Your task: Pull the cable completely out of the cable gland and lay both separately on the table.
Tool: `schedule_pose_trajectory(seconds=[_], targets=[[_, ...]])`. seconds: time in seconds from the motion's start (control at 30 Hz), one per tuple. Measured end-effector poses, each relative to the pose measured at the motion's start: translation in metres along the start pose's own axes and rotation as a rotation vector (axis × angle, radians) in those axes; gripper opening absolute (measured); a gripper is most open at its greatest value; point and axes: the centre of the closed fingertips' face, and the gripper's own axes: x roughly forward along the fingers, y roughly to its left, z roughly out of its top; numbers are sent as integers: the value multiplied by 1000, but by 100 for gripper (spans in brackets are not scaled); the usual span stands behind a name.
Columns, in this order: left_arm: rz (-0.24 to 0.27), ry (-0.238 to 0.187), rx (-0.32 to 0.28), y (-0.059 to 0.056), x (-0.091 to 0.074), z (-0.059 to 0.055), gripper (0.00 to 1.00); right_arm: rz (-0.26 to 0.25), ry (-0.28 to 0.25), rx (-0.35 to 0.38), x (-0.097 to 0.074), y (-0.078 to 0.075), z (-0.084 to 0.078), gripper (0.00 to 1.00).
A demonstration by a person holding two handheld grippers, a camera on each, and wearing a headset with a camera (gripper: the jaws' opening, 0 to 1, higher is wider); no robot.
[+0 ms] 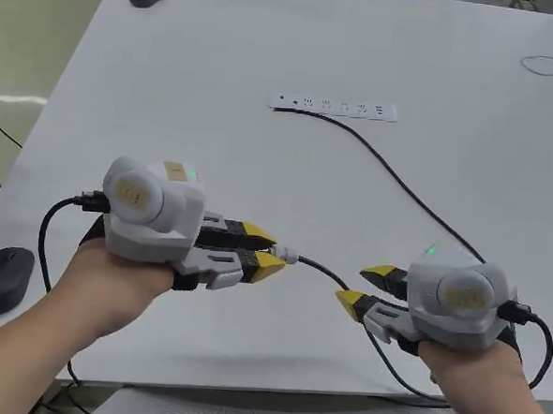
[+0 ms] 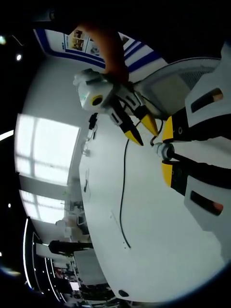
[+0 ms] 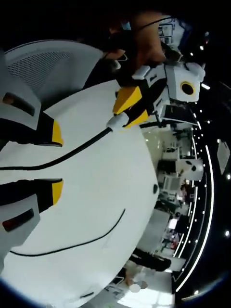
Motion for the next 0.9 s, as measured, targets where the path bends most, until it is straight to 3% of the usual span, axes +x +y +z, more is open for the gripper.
schedule_pose_trajectory(seconds=[0.17,0.23,0.37,0.63,0.9], targets=[[-2,-2,1,1,-2,-1,15,31,-18,-167,5,19,27,19],[-3,-3,-1,1,-2,-1,15,27,-5,-227,9,22,31,18],[-4,-4,-1,1,-2,-2,15,31,0,-281,14,27,35,14],[-10,-6,-5,0,-2,-2,15,37,-7,-343,16,32,39,10],[-14,-6,-5,0,-2,-3,15,44,-17,-346,19,33,40,3]])
